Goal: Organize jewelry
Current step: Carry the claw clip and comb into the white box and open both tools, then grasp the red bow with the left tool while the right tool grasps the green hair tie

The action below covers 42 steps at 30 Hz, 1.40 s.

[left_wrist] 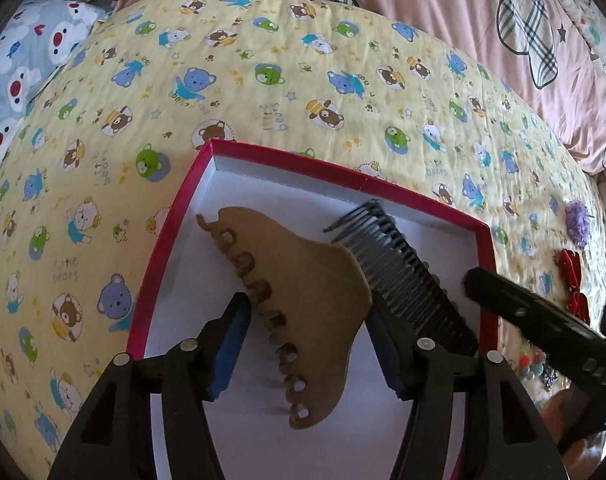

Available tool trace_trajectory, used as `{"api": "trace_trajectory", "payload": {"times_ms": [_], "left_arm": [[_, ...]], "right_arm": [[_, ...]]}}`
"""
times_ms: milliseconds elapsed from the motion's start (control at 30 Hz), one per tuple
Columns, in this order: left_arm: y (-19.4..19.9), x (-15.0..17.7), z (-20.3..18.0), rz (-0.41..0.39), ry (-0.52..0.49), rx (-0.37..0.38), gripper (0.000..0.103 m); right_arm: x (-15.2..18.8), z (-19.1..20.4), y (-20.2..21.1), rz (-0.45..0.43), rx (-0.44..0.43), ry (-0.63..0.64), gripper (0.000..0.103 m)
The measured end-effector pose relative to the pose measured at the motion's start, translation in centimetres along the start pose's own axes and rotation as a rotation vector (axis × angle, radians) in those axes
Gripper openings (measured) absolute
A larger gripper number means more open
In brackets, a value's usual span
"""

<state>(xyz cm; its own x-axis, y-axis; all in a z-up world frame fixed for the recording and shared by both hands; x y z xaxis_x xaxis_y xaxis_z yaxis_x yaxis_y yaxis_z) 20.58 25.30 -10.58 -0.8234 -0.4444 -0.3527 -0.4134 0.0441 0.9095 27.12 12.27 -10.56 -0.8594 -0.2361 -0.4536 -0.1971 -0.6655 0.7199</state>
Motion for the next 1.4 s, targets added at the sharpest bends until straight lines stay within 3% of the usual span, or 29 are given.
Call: {"api": "trace_trajectory", "payload": {"times_ms": [133, 267, 733, 1400], "left_arm": [[0.7, 0.6, 0.0, 0.001, 0.006, 0.007, 0.061], [2.4, 1.4, -0.2, -0.018, 0.024, 0.015, 0.064], [7.3, 5.4, -5.5, -0.027, -0.001, 0.138, 0.067], [6.5, 7.9, -12.8, 0.051, -0.115, 0.19, 0.067]], "right_arm": [[0.4, -0.2, 2.4, -0.016, 0.013, 0.013, 0.035], [1.6, -0.8, 4.9, -0.014, 0.031, 0.033, 0.046], [6.6, -7.9, 13.6, -0.015, 0.178, -0.036, 0.048], [10.0, -16.0, 23.6, -0.078, 0.338, -0.133, 0.05]]}}
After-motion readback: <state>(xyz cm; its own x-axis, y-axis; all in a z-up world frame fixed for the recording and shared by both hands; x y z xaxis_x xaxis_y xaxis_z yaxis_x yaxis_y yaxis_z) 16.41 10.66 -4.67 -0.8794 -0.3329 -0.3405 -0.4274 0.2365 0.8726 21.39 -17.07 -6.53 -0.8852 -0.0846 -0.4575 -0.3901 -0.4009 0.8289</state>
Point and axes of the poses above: each gripper's, at about its wrist camera, not at the fingertips, and y roughly against the way its jaws point, z to its left, x to its underside, the point moved 8 cm from there along -y, roughly the way its jaws point, and after that the axes turned 5 degrees about y, right-handed, at the moved point
